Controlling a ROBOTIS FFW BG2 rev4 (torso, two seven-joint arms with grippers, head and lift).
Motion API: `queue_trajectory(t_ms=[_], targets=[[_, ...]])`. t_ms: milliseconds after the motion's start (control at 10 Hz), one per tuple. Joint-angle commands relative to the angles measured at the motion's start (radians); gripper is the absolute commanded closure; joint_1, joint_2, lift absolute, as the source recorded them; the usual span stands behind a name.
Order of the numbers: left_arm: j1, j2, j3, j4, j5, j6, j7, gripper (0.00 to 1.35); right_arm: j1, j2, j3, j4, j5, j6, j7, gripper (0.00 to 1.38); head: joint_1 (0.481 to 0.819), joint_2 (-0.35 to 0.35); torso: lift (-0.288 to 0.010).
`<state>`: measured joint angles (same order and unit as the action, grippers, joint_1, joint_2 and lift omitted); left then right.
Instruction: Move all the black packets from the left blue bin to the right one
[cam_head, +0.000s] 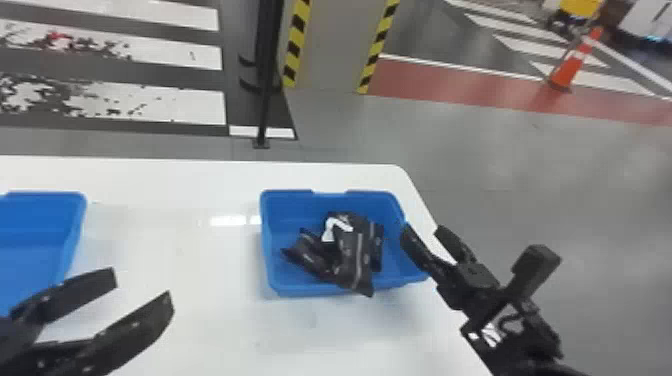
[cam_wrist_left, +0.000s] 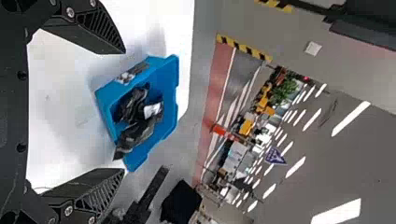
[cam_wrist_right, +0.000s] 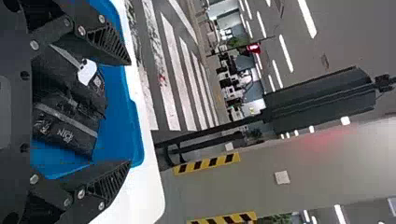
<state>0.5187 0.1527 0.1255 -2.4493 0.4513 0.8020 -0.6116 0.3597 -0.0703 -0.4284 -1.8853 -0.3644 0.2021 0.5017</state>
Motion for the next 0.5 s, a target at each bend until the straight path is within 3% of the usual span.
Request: queue_trajectory(t_ms=[0,100,200,300,400], targets=[[0.117,-0.019,0.092,-0.048,-0.062,-0.152,0.009,0.15,0.151,0.053,0.004,-0.136,0.079,-0.079,-0.005,0.13,0.695,-0.350,-0.137],[0.218,-0.058,0.188,-0.136,-0.126,-0.218,0.056,0.15,0.246,0.071,0.020,-0.217,0.103,-0.126,-0.023,0.13,0.695,-0.327,-0.137],[0.259,-0.096,0.239,-0.163,-0.152,-0.304,0.090,0.15,0.337,0.071,0.034,-0.288,0.103,-0.190,-0.041,0.13,0.695,-0.264,-0.137],[0.281,-0.122,0.285,-0.163,-0.198,-0.390,0.092,0.15,0.406,0.071,0.054,-0.332,0.105,-0.264,-0.063,0.13,0.695,-0.193,-0.137],[0.321,-0.136,0.303,-0.163,-0.238,-0.481,0.099,0.15,0.455,0.071,0.061,-0.359,0.105,-0.318,-0.077,0.13,0.695,-0.164,-0.137]])
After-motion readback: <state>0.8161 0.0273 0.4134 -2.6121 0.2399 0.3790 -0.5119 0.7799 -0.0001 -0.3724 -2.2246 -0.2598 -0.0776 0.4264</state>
